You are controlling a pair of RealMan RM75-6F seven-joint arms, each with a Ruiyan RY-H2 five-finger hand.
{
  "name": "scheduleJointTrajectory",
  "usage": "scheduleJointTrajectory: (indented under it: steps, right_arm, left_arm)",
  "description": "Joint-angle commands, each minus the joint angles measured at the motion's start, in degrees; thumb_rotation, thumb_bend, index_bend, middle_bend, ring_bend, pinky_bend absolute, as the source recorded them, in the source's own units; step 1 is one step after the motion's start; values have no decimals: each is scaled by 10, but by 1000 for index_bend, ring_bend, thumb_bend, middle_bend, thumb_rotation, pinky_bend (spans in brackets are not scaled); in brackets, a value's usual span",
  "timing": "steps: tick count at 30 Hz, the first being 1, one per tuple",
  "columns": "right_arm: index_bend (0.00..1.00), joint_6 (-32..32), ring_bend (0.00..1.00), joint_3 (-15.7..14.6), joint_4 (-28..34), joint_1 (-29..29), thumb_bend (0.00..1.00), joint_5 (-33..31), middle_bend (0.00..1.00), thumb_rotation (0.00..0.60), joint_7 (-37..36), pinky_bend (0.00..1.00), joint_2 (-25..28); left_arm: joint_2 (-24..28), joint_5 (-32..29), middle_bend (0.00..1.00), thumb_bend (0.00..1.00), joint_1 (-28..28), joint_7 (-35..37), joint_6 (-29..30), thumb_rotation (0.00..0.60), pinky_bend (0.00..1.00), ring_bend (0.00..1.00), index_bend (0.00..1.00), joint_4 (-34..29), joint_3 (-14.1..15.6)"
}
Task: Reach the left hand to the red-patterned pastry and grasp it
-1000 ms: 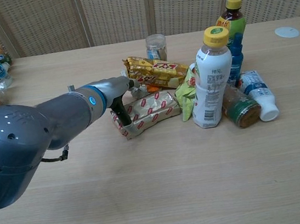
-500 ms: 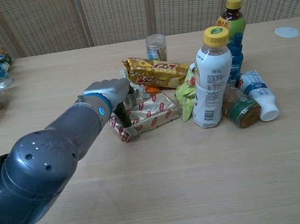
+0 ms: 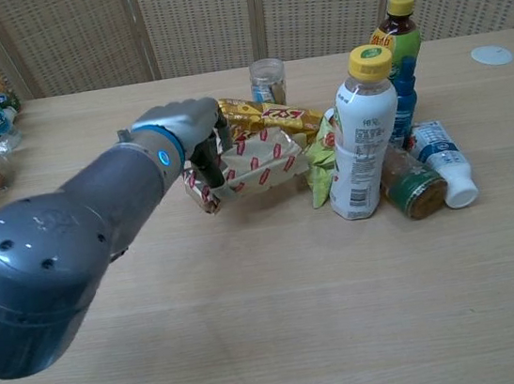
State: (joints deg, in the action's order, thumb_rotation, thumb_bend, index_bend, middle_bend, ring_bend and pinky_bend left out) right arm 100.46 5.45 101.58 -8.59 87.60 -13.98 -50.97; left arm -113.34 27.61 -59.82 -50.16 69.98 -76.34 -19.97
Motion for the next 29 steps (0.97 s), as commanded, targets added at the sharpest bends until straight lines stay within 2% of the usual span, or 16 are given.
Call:
scheduleJointTrajectory:
  steps: [1, 6, 12, 19, 29]
  right_arm:
    - [0, 1, 0, -1, 2, 0, 0, 3, 0, 600, 6, 0, -2]
    - [0, 4, 0, -3, 3, 0, 0, 9, 0, 600, 15, 0, -6]
    - [0, 0, 0, -4, 5, 1, 0, 10, 0, 600, 28, 0, -9]
    - [0, 3, 0, -3, 5, 1, 0, 9, 0, 600, 30, 0, -10]
    - [0, 3, 0, -2, 6, 0, 0, 6, 0, 600, 29, 0, -9]
  left_arm:
    - [70, 32, 609, 3, 18, -14, 48, 600, 548, 536, 720, -106, -22]
    - [150, 52, 603, 3, 38, -33, 95, 600, 548, 536, 711, -231, -41]
    - [230, 61, 602, 3, 47, -57, 130, 600, 548, 536, 708, -322, -69]
    - [285, 40, 599, 2, 47, -67, 149, 600, 549, 544, 711, -365, -97]
    - [291, 25, 588, 4, 32, -58, 151, 600, 549, 545, 694, -362, -90]
